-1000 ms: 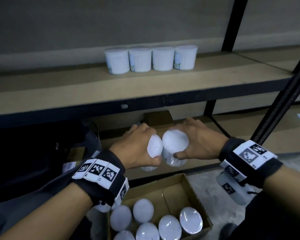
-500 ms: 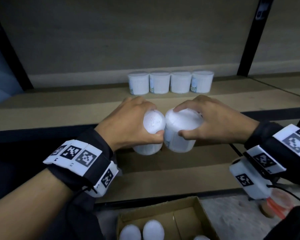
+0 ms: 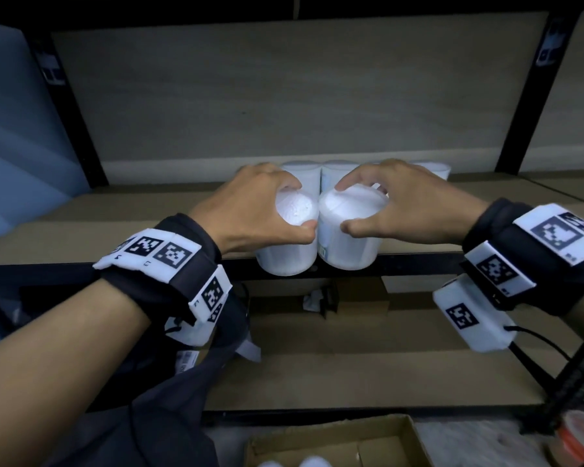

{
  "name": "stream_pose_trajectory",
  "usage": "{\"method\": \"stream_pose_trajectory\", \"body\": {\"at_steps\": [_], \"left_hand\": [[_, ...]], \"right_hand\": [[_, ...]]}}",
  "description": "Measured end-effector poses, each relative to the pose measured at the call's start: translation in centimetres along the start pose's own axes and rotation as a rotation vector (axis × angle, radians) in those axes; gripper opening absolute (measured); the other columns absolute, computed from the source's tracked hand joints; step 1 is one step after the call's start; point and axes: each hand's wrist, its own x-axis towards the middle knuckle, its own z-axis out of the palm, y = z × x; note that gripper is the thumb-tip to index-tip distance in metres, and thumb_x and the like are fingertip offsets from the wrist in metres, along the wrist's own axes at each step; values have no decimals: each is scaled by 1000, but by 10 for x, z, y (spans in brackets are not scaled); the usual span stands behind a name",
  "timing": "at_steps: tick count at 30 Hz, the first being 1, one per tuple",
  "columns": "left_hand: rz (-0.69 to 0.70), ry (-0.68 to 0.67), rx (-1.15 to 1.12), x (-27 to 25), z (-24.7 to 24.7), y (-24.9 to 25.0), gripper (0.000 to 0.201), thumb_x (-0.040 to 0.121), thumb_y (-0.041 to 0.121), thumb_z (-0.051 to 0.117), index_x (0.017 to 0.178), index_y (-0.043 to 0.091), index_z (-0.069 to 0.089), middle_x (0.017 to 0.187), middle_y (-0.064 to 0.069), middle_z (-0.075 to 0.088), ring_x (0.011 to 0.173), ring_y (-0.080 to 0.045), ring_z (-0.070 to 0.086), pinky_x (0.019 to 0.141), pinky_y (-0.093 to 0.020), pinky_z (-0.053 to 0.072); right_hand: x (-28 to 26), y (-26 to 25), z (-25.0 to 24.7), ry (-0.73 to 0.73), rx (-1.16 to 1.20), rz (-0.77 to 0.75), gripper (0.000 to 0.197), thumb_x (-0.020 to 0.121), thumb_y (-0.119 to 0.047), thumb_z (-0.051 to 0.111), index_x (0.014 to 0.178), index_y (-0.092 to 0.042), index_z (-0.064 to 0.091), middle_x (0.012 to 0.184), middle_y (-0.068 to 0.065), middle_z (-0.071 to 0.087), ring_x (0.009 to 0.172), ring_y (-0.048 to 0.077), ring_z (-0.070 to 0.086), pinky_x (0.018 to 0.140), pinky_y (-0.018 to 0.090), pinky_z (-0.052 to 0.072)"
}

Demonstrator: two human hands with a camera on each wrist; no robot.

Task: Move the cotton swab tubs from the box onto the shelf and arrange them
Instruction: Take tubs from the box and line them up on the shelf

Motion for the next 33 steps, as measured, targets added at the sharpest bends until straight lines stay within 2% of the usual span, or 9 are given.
{"method": "stream_pose_trajectory", "body": {"at_steps": [9,14,18,20,23,25,28,30,33], "left_hand": [[-19,-11,13,7,-10,-20,71,66,68,63,122,26,63,116,9,62,106,-11,54,90,-25,45],[-41,-50,5,8,-9,-29,62,71,64,64,120,27,64,112,7,63,102,-13,55,90,-31,48],[-51,-96,-18,12,-3,-37,54,76,60,65,116,25,66,112,7,66,101,-14,58,88,-36,51],[-63,-93,-39,14,0,-41,51,77,60,65,115,26,66,112,10,67,99,-12,60,86,-35,53],[-80,-94,-49,18,3,-48,50,78,63,63,115,30,66,114,14,65,102,-8,58,83,-27,49],[-76,-87,-46,20,4,-52,47,78,65,63,111,31,67,115,13,62,105,-8,54,83,-25,42],[-46,-77,-18,18,3,-53,50,73,71,63,106,34,68,116,12,58,108,-8,50,88,-26,40],[-11,-79,-8,15,0,-51,46,74,66,67,107,35,68,112,13,58,103,-7,51,86,-26,41],[36,-82,22,13,-3,-50,35,81,47,72,112,32,68,110,15,63,91,-2,50,76,-21,38]], "right_hand": [[26,-11,8,-4,12,-26,54,67,-58,70,119,-48,55,126,-9,53,110,11,49,84,27,40],[37,-16,17,-6,15,-32,53,68,-56,69,118,-44,58,123,-13,55,114,10,50,88,27,42],[45,-16,28,-37,23,-10,51,70,-57,68,118,-43,58,122,-13,54,112,12,51,87,29,44],[49,-16,31,-42,32,6,49,71,-56,68,117,-43,58,120,-14,54,109,11,51,85,28,43],[55,-16,32,-61,23,21,43,74,-56,67,114,-43,61,120,-12,54,106,11,50,84,28,43],[57,-16,32,-48,15,7,40,73,-59,68,110,-43,63,120,-7,52,103,13,51,83,28,44],[53,-18,29,-23,-83,-57,38,73,-57,72,108,-43,65,111,-6,55,95,9,47,76,23,35],[50,-21,29,-11,-106,-68,35,74,-51,76,107,-43,67,106,-10,62,92,7,51,76,23,39],[48,-25,34,56,-70,-49,32,73,-44,80,104,-44,72,104,-11,68,92,5,55,81,27,49]]}}
